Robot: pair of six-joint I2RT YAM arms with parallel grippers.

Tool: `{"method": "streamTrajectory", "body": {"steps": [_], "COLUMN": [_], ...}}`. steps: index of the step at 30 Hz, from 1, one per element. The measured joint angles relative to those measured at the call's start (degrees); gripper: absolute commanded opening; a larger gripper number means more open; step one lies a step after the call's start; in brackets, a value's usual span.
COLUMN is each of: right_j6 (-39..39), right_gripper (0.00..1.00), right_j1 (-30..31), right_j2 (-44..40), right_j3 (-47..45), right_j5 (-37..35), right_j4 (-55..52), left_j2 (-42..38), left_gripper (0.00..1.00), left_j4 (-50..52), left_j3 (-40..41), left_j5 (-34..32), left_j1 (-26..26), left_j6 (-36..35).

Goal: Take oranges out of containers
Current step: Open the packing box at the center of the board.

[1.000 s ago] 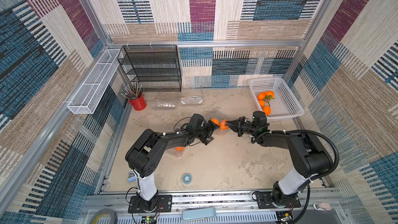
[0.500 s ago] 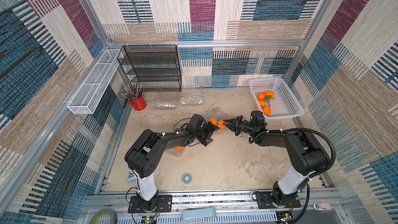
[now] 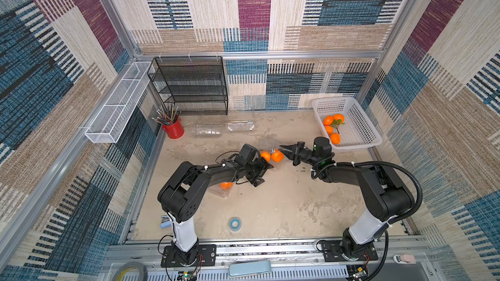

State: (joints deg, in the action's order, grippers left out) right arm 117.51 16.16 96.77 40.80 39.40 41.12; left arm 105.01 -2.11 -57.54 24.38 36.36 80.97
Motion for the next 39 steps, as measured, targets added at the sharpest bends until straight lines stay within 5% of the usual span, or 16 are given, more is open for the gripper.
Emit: {"method": "streamTrajectory", "body": {"steps": [24, 39], "right_j6": [0.0, -0.8], "right_gripper": [0.23, 0.68], "right_j1": [0.5, -0.2], "right_j2": [4.2, 8.0], "right_j3": [5.2, 13.0], "right_j5": [-4.9, -0.7], "right_j4": [0.5, -0.5], "left_j2": [0.8, 1.4], "left_gripper": [0.82, 0.87], "left_j4": [6.0, 13.3], "left_j3": [-2.6, -7.9], "left_j5": [0.0, -0.2], "left_j1": [0.7, 0.7], "left_j6": [-2.6, -5.6]}}
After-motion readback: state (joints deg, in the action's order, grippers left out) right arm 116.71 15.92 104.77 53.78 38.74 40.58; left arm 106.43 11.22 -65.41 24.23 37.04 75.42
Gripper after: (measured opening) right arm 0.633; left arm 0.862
